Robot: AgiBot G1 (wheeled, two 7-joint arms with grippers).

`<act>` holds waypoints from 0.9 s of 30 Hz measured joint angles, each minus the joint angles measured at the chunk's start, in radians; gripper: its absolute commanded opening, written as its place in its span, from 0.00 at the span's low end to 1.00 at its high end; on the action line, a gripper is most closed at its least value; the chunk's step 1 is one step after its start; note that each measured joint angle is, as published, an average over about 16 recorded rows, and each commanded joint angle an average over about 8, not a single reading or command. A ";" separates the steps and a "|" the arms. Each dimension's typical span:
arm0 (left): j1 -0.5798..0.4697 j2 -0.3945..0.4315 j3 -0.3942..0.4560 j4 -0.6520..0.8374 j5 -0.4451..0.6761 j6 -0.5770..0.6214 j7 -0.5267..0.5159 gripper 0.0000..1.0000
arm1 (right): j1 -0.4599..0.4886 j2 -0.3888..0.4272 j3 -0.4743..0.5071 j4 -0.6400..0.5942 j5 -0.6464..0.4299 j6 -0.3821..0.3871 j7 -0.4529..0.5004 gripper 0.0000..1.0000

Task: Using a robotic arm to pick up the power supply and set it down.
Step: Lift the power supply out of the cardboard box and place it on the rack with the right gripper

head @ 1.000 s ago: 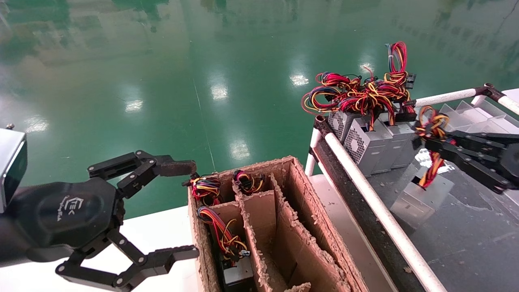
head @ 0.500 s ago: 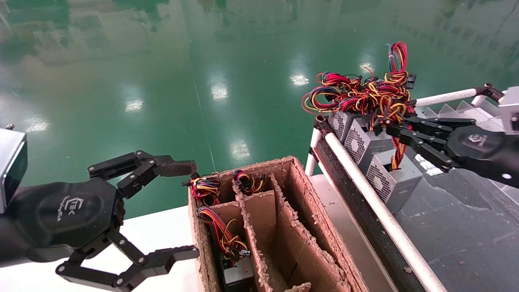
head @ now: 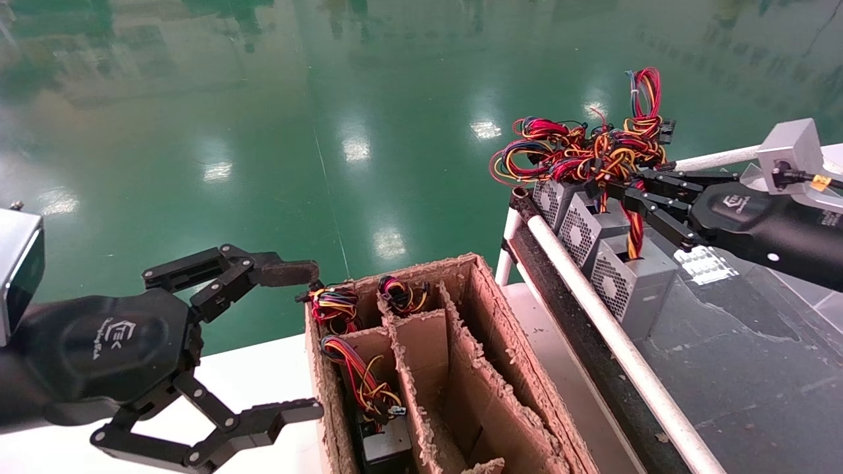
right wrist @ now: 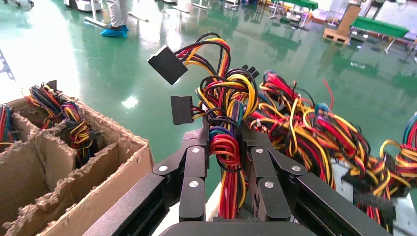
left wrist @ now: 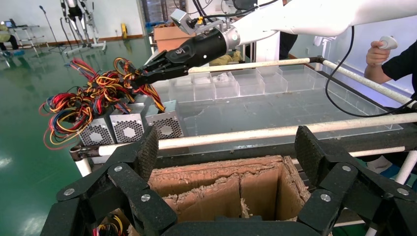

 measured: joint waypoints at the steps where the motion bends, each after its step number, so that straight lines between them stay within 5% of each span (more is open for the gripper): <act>1: 0.000 0.000 0.000 0.000 0.000 0.000 0.000 1.00 | 0.006 -0.004 0.000 -0.009 -0.001 -0.001 -0.006 0.00; 9: 0.000 0.000 0.000 0.000 0.000 0.000 0.000 1.00 | 0.041 -0.024 -0.004 -0.073 -0.008 -0.011 -0.051 0.05; 17: 0.000 0.000 0.000 0.000 0.000 0.000 0.000 1.00 | 0.061 -0.031 -0.010 -0.124 -0.017 -0.024 -0.079 1.00; 27: 0.000 0.000 0.000 0.000 0.000 0.000 0.000 1.00 | 0.082 -0.033 -0.018 -0.167 -0.029 -0.037 -0.100 1.00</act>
